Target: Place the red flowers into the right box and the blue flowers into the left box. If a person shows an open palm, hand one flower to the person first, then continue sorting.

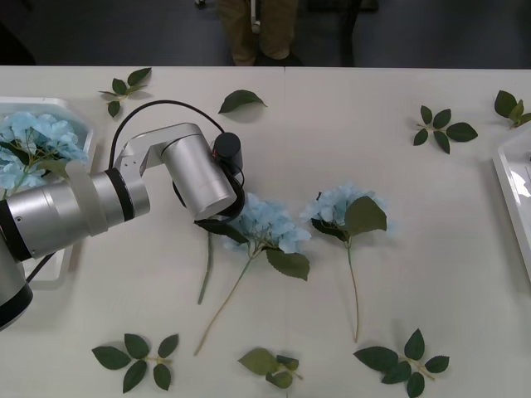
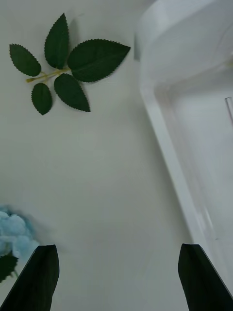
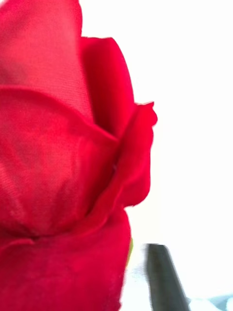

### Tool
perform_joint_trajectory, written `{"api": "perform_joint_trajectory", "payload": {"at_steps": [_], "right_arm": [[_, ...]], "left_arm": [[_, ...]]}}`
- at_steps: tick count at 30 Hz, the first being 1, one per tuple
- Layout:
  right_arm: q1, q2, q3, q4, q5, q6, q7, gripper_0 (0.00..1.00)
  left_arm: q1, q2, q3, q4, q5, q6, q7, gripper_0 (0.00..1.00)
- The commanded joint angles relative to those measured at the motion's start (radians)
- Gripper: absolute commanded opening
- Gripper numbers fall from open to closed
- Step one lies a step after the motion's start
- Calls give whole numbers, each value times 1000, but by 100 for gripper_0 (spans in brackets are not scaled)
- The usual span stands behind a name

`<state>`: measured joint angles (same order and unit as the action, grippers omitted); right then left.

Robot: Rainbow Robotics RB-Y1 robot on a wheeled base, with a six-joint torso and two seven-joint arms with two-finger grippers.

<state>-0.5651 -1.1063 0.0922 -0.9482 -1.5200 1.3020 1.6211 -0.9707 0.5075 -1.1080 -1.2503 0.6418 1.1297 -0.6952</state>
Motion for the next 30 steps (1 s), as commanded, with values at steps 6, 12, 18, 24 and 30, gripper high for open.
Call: {"api": "perform_joint_trajectory", "payload": {"at_steps": [6,12,18,24,30], "right_arm": [[228,-86,-17,-495,67,-109,-383,72],[548,-145,-45,-854,126,-355,-555,72],[757,-141,-63,-1083,264,-484,-690,76],[781,-72,-19,-1216,432,-466,-776,81],[620,102,161,-1224,653,-346,-784,86]], "left_arm": [[27,2,-24,42,-17,-8,39,0],[27,6,-24,42,2,-4,28,0],[-8,91,-16,-17,125,18,-64,0],[-19,266,94,-224,292,153,-198,0],[-17,379,275,-353,467,311,-343,0]]}}
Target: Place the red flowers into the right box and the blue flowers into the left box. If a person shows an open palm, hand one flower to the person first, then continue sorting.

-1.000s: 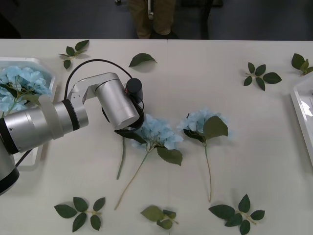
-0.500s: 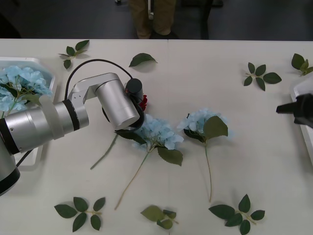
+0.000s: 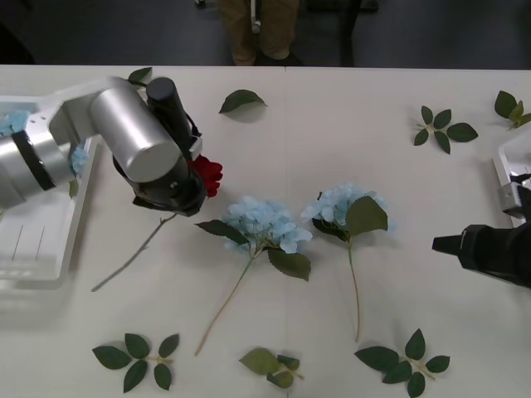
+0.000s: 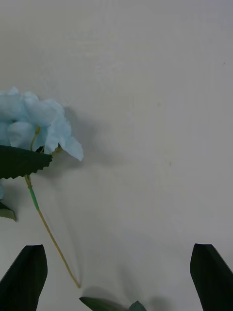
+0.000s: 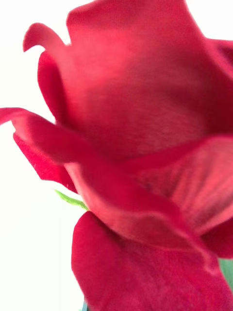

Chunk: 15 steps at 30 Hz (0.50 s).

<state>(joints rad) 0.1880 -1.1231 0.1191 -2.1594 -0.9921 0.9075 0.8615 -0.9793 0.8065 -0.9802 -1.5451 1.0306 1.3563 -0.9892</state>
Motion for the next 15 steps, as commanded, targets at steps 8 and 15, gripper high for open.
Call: {"api": "perform_joint_trajectory", "payload": {"at_steps": [8,15], "right_arm": [[-275,293,344,76,426,88,-36,86],[-361,390,447,164,589,120,-50,86]], "left_arm": [[-9,30,445,-59,243,167,-256,0],[54,-98,634,-59,399,-14,-454,0]]}}
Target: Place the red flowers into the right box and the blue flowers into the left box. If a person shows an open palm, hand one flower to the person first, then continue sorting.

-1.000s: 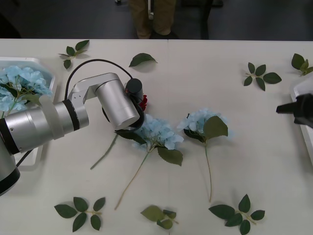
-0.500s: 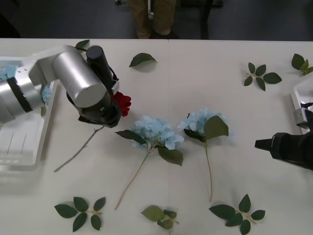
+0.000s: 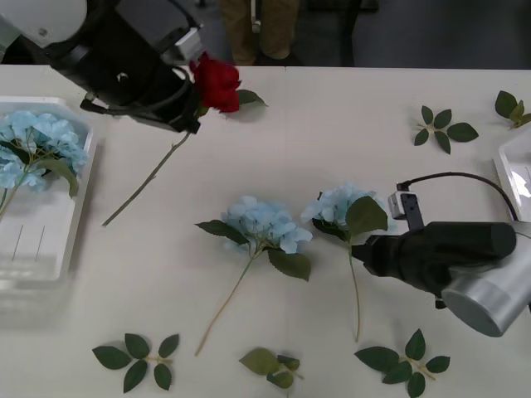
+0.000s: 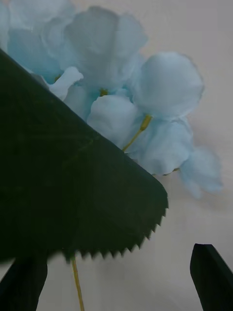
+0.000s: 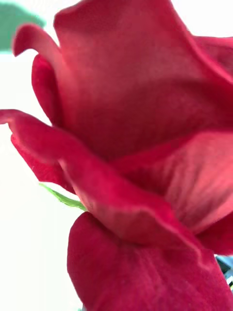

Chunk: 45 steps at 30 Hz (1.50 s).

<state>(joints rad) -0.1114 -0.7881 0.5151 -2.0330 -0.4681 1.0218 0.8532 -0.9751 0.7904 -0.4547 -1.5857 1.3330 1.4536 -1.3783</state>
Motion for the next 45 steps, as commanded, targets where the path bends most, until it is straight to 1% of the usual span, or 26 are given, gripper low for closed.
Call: {"api": "perform_joint_trajectory", "payload": {"at_steps": [1,3,5,6,7,8,11,12,15,16,18,19,20,23,25,27,31,33,34,38,40,45], "right_arm": [[-73,73,65,59,83,1,-46,86],[-86,99,77,85,109,-5,-52,86],[-97,125,80,106,137,-9,-56,86],[-100,132,80,112,138,-9,-56,86],[-100,132,80,112,138,-9,-56,86],[-108,139,80,119,143,-9,-56,86],[-110,132,80,111,138,-9,-57,85],[-108,127,80,106,135,-9,-59,86],[-103,83,80,63,112,3,-62,86],[-99,52,77,36,97,15,-63,86],[-88,4,65,-12,54,29,-63,86],[-88,4,65,-12,54,29,-63,86],[-71,-71,33,-79,-18,32,-62,86],[-50,-143,-14,-139,-99,29,-49,86],[-37,-192,-50,-173,-159,14,-36,85],[-30,-230,-78,-193,-205,-12,-25,86],[-2,-333,-139,-196,-326,-140,81,86],[10,-367,-155,-184,-380,-204,125,86],[21,-395,-165,-168,-435,-270,175,86],[47,-425,-175,-122,-543,-427,322,86],[62,-431,-175,-96,-603,-517,434,86],[73,-415,-158,-84,-679,-651,629,86]], "left_arm": [[76,-105,136,-19,138,-163,-120,0],[118,-142,171,-22,201,-239,-223,0],[164,-191,200,-22,272,-318,-381,0],[173,-203,203,-22,290,-337,-423,0],[173,-203,203,-22,290,-337,-423,0],[204,-246,203,-22,331,-392,-548,0],[225,-303,203,-20,345,-437,-743,0],[227,-310,200,-20,345,-440,-771,0],[234,-339,176,-22,348,-478,-874,0],[236,-344,153,-22,364,-504,-897,0],[240,-344,102,-22,399,-570,-926,0],[240,-344,102,-22,399,-570,-926,0],[251,-344,19,-22,469,-682,-964,0],[265,-344,-61,-28,532,-805,-1021,0],[273,-346,-94,-31,561,-858,-1058,0],[277,-346,-101,-30,574,-863,-1073,0],[277,-339,-101,-31,584,-863,-1079,0],[279,-339,-101,-31,589,-863,-1079,0],[279,-339,-101,-31,591,-863,-1079,0],[277,-338,-101,-31,595,-861,-1081,0],[277,-336,-101,-31,598,-863,-1081,0],[279,-336,-101,-31,603,-861,-1081,0]]}}
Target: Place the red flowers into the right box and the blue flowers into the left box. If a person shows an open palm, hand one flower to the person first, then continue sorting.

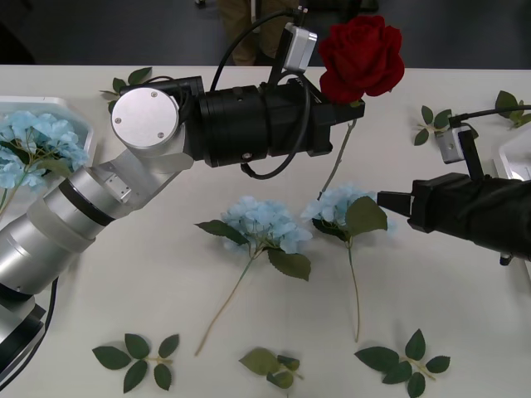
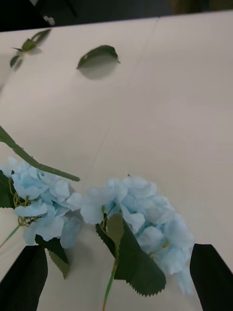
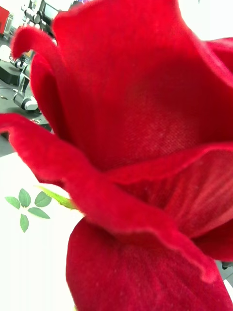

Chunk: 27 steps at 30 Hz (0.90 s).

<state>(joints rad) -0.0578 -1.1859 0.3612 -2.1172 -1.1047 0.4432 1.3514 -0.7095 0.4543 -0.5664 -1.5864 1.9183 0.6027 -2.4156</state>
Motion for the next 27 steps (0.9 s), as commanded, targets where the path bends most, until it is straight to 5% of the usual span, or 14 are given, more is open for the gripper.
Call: {"api": "perform_joint_trajectory", "payload": {"at_steps": [1,8,27], "right_arm": [[19,-12,-1,-1,-44,-87,149,86],[13,91,58,11,-40,-274,265,86],[-122,453,191,220,-34,-316,529,85]], "left_arm": [[13,1,11,-29,18,-12,-43,0],[13,1,11,-30,21,-11,-43,0],[15,1,11,-29,22,-11,-43,0]]}}
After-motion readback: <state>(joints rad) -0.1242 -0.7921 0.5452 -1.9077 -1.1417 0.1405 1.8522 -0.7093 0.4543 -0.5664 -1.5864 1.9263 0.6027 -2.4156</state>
